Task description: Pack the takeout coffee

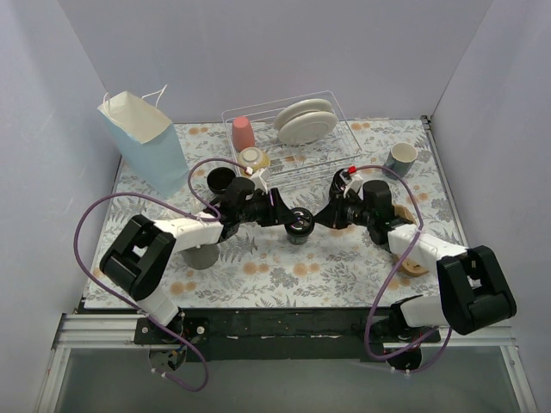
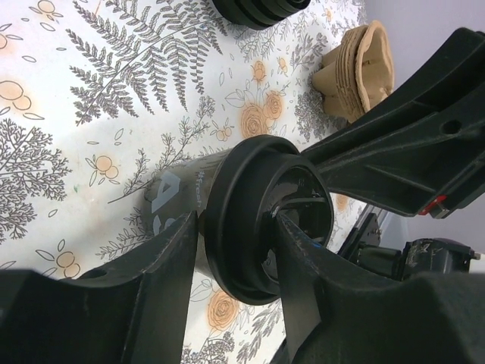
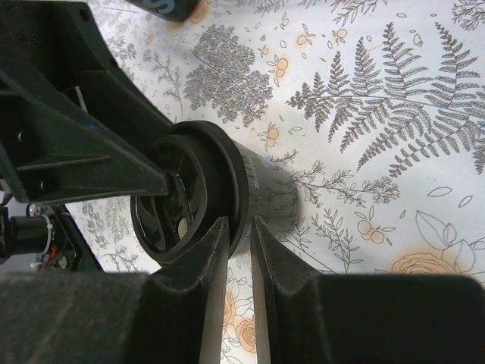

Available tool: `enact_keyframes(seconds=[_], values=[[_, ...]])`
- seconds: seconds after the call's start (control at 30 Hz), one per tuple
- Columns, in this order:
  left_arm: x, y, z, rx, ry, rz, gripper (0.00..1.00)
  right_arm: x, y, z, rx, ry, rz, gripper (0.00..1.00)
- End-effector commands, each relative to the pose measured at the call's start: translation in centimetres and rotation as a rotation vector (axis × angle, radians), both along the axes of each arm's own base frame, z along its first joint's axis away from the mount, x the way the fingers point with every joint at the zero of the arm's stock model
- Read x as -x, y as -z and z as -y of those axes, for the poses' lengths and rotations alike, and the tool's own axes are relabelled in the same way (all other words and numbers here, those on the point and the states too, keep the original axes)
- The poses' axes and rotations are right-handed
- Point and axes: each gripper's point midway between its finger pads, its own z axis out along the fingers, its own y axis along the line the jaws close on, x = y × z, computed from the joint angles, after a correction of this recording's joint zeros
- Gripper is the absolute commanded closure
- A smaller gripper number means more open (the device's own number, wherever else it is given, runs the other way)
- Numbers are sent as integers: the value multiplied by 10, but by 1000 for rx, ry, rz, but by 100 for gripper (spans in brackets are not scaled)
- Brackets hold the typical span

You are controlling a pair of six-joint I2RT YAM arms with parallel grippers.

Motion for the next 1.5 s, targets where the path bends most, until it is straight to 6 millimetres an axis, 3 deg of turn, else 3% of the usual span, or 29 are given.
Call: enact_keyframes(seconds=[0.0,0.13,0.23,0.37,0.67,1.1,1.47], values=[[68,123,-74,-395,-77,-362,59,8,34,18,204,11,-152,75],[66,122,-71,-385,-104,-386,59,-14,-30,1,113,1,-76,64],[66,122,-70,-379,-116,-404,60,-14,-52,-4,54,4,-56,52],[65,117,-67,-360,-127,-409,59,-9,-60,-6,-8,30,-59,34],[64,109,-63,-327,-149,-426,59,-3,-39,-6,-46,75,-121,24],[63,96,-53,-266,-193,-421,59,7,-14,-17,-99,121,-191,29],[63,88,-40,-245,-178,-411,60,0,-2,-24,-85,98,-208,34]])
